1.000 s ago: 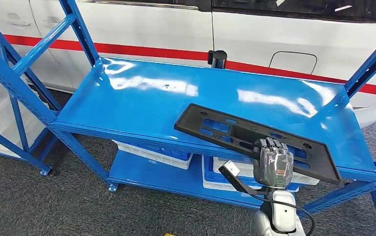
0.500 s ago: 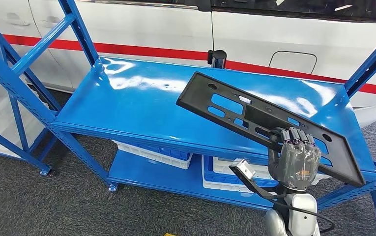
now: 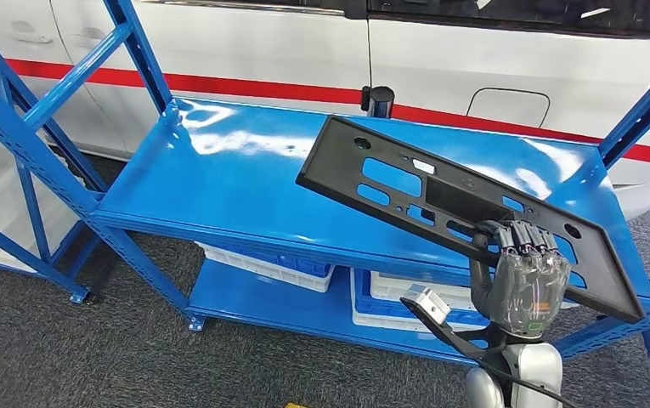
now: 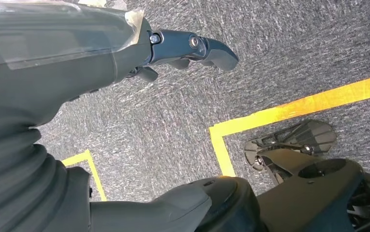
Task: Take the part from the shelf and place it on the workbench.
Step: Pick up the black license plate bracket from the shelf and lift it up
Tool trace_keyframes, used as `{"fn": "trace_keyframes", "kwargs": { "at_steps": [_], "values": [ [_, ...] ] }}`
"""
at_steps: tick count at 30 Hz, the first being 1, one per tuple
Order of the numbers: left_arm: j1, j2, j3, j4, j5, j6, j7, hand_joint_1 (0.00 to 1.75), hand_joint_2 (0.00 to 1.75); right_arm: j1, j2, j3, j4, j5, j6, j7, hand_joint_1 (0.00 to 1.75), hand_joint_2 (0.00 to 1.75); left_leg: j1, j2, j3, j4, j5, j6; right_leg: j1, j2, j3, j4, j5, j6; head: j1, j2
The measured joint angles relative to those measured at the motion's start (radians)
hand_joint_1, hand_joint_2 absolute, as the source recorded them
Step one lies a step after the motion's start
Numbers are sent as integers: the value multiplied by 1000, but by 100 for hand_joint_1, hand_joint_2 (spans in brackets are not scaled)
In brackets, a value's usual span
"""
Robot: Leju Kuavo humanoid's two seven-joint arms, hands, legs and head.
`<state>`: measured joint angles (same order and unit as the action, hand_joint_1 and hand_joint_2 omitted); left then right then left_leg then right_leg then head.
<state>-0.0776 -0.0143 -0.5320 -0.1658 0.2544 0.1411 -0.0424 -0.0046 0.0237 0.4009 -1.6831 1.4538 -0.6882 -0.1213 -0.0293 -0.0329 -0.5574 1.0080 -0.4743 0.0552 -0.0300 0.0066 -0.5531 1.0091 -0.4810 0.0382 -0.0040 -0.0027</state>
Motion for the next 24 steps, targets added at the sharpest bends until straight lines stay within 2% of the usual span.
{"fn": "trace_keyframes", "kwargs": {
  "at_steps": [2,3,5,6,7,8,9,10,11,12,13,16,17,19,21,22,23,24],
  "values": [
    [0,0,3,0,0,1,-1,0,175,1,0,0,-6,0,0,0,175,175,7,2,6,-13,8,9,3,-1,-10,18,-10,1,1,0],
    [1,-1,5,0,0,2,-2,0,175,1,0,0,-9,-1,-1,0,175,175,11,4,10,-20,12,13,6,-2,-28,54,-28,-2,1,0],
    [1,-2,8,1,1,4,-3,0,175,3,-2,0,-11,-3,-1,-5,175,175,14,7,12,-23,15,17,7,-2,-91,178,-79,-11,2,0],
    [2,-2,9,1,3,5,-3,0,175,7,-3,0,-11,-6,-2,-10,175,175,14,7,12,-23,15,17,7,-2,-123,240,-99,-12,2,0],
    [4,-3,9,2,5,6,-4,0,175,12,-3,0,-13,-10,-2,-16,175,175,15,7,12,-22,15,16,6,-2,-143,276,-105,-8,1,0],
    [5,-4,9,2,8,6,-5,0,175,17,-4,0,-16,-14,-2,-23,175,175,16,6,12,-21,14,15,4,-3,-145,275,-97,-1,1,0],
    [7,-5,9,2,10,6,-5,0,175,22,-4,-1,-21,-18,-2,-30,175,175,17,6,13,-20,13,12,2,-3,-129,236,-74,8,1,0],
    [9,-6,10,2,12,7,-6,0,175,26,-4,-1,-27,-24,-2,-38,175,175,19,4,14,-17,10,8,-1,-3,-97,167,-42,18,1,0],
    [9,-6,11,3,15,8,-6,0,175,30,-5,-2,-33,-30,-2,-45,175,175,20,3,13,-13,6,2,-1,-2,-66,102,-17,24,2,0],
    [9,-6,12,3,18,9,-6,0,175,34,-4,-1,-40,-38,-2,-53,175,175,19,2,11,-7,2,-5,-2,0,-42,52,2,23,1,0],
    [9,-6,14,3,21,12,-6,0,175,40,-4,-2,-47,-48,-2,-63,175,175,18,1,8,-2,0,-11,-1,1,-29,24,11,18,0,0],
    [11,-6,17,3,30,22,-4,0,175,68,2,-11,-74,-88,-3,-105,175,175,19,-1,2,4,-2,-25,0,2,-30,21,16,0,-2,0],
    [12,-6,18,4,31,25,-3,0,175,78,7,-17,-83,-102,-3,-124,175,175,20,3,-2,15,-13,-30,-1,1,-31,20,18,-5,-4,0],
    [12,-6,22,4,32,32,0,0,175,101,18,-30,-105,-129,-3,-165,175,175,24,15,-33,92,-68,-42,-3,-3,-33,19,22,-17,-7,0],
    [12,-6,28,4,36,38,2,0,175,126,31,-45,-124,-150,-3,-198,175,175,28,23,-89,222,-138,-51,1,-8,-40,20,25,-26,-10,0],
    [12,-7,30,4,39,40,3,0,175,138,36,-52,-131,-157,-3,-209,175,175,30,25,-107,268,-155,-52,2,-10,-44,20,27,-29,-10,0],
    [13,-7,32,4,41,43,4,0,175,148,41,-57,-137,-164,-3,-218,175,175,31,25,-110,282,-154,-51,4,-11,-47,20,30,-33,-10,0],
    [14,-7,33,4,42,45,4,0,175,156,46,-62,-142,-170,-3,-226,175,175,31,26,-91,254,-135,-48,5,-12,-50,20,32,-35,-10,0]
  ]
}}
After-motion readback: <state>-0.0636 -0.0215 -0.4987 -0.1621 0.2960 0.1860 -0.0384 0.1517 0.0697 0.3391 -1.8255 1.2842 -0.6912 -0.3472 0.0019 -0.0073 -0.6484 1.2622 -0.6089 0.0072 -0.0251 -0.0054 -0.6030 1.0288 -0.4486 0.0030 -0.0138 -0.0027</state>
